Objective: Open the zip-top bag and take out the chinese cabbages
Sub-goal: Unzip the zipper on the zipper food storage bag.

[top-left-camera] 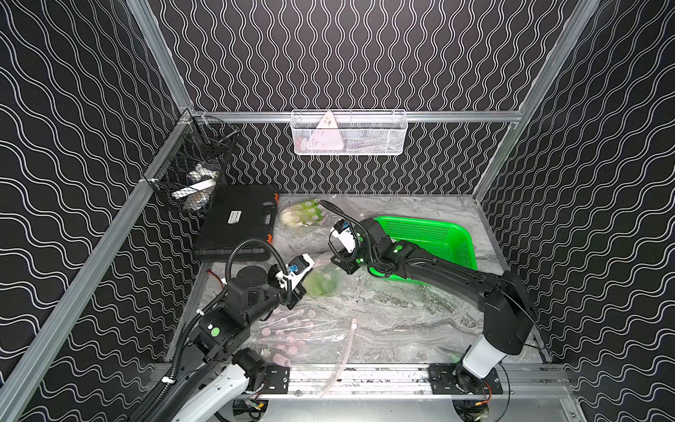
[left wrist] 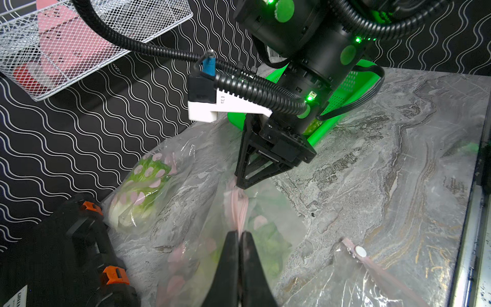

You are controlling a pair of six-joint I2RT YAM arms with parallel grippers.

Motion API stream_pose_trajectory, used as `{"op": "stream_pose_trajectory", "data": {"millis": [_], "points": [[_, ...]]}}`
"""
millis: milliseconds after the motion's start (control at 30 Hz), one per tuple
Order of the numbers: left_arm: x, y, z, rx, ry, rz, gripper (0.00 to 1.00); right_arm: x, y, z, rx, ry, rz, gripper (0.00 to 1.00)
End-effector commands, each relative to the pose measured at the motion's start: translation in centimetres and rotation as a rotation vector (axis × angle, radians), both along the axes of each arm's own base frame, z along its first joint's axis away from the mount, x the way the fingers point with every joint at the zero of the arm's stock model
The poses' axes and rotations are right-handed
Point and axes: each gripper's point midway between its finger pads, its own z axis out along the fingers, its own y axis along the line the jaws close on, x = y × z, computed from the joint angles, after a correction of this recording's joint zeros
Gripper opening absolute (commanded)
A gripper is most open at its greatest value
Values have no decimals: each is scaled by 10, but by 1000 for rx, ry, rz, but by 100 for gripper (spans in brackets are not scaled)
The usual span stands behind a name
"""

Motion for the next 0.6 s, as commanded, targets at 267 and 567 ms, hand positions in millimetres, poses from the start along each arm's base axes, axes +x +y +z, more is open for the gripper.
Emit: {"op": "stream_pose_trajectory", "data": {"millis": [267, 567], "points": [[-3, 1, -5, 16, -1, -7, 0, 16, -29, 21, 11, -59, -137, 45], [-3, -1, -6, 13, 12, -15, 0, 5, -49, 61, 95, -71, -129, 42]]}}
